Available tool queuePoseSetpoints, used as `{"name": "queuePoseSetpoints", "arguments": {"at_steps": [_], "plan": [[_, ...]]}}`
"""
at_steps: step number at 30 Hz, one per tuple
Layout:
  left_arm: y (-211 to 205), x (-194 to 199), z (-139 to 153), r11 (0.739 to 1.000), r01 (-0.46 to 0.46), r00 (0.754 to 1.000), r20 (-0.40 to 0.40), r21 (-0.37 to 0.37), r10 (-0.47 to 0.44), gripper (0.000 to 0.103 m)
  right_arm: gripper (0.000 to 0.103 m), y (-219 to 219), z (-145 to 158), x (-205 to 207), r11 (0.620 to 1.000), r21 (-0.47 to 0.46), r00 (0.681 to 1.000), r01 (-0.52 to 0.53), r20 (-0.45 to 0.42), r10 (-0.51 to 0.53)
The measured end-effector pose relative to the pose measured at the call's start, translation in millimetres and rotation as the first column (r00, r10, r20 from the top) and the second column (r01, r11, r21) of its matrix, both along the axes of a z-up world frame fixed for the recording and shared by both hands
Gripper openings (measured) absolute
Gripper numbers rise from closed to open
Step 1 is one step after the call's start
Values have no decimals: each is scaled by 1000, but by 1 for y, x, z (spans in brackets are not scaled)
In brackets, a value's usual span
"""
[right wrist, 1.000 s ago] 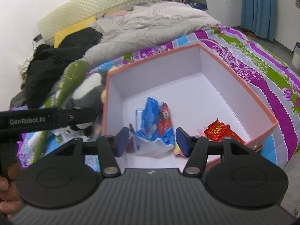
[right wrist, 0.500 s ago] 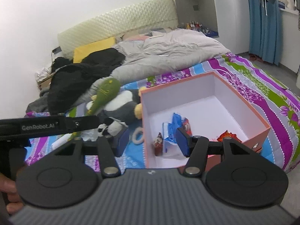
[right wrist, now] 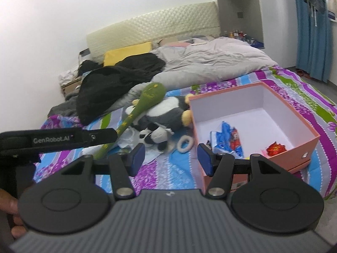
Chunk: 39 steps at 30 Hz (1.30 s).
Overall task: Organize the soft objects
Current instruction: 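Withdraw both tools from the box back toward the plush pile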
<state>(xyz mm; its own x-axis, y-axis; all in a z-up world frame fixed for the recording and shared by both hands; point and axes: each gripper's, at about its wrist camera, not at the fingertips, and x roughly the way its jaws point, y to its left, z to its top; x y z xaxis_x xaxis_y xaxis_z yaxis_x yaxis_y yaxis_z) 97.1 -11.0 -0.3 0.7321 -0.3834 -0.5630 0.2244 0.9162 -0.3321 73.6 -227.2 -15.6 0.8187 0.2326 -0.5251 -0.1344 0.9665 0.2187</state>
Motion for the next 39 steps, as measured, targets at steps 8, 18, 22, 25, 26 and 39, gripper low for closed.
{"name": "queuePoseSetpoints", "arguments": {"at_steps": [8, 18, 22, 25, 26, 39], "plan": [[20, -14, -10, 996, -88, 996, -31, 17, 89, 52, 58, 16, -11, -3, 997, 2, 997, -81, -5, 81], [28, -29, -16, 990, -134, 990, -29, 35, 135, 52, 58, 25, -22, -12, 993, 11, 992, -121, -28, 121], [34, -36, -20, 989, -145, 989, -31, 37, 146, 52, 58, 32, -27, -13, 991, 30, 990, -133, -46, 134], [42, -37, -28, 987, -161, 986, -48, 27, 163, 52, 58, 36, -30, -11, 990, 28, 989, -138, -57, 140], [44, -36, -30, 986, -165, 985, -53, 25, 167, 52, 58, 37, -31, -9, 990, 28, 989, -138, -59, 139], [72, 27, -67, 979, -202, 969, -142, 13, 202, 52, 58, 53, -51, 55, 991, 27, 983, -131, -128, 134]]}}
